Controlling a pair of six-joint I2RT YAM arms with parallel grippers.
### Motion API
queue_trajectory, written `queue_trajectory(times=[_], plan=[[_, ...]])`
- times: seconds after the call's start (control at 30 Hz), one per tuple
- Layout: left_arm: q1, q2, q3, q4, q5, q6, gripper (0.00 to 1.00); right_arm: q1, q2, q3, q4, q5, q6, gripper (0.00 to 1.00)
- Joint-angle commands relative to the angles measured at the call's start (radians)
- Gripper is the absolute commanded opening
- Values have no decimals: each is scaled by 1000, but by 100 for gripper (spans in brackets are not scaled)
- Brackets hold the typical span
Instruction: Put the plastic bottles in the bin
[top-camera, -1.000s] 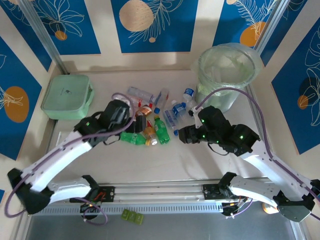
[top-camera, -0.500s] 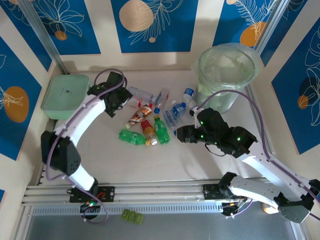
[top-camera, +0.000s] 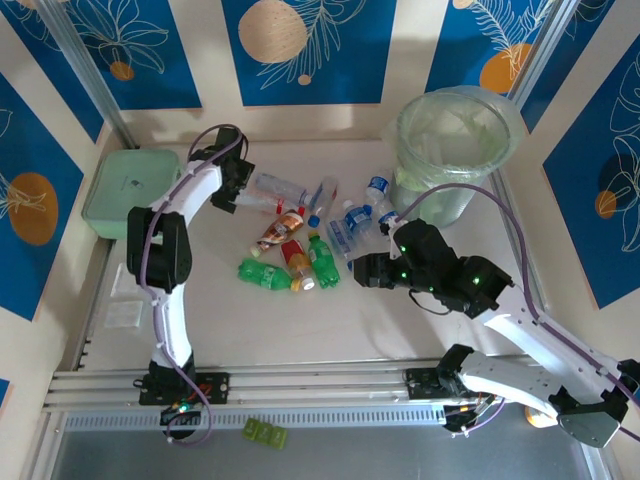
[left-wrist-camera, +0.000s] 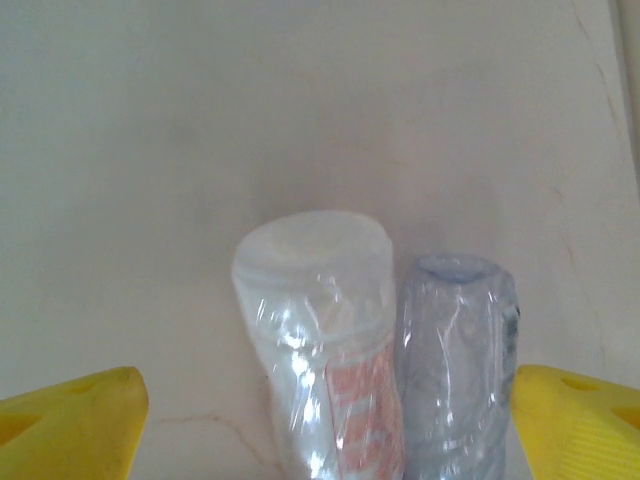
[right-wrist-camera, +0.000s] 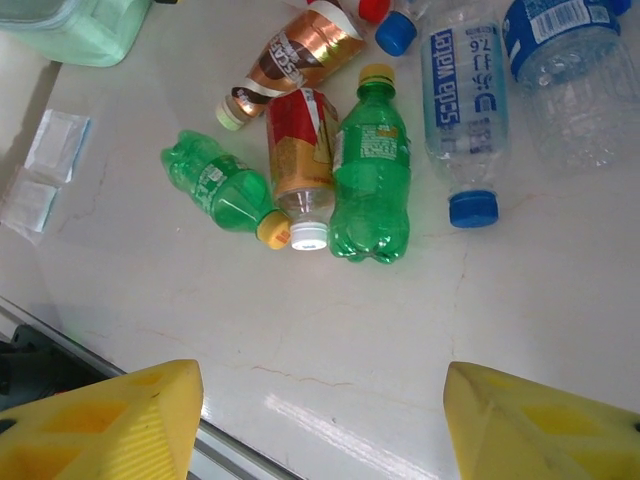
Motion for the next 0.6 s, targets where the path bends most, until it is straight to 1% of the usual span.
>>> queue_trajectory(times=[0.0,0.2,0.27,0.57], plan=[[14,60,54,10,29,-53,92,-2,-21,-12,-24,34,22,65],[15,158,140,-8,35,-49,92,-29,-1,-9,-21,12,22,65],[15,178,149,-15,34,-48,90,-32,3,-9,-16,6,25,65],[15,210,132,-30,15,-46,75,-43,22,1,-13,2,24,65]])
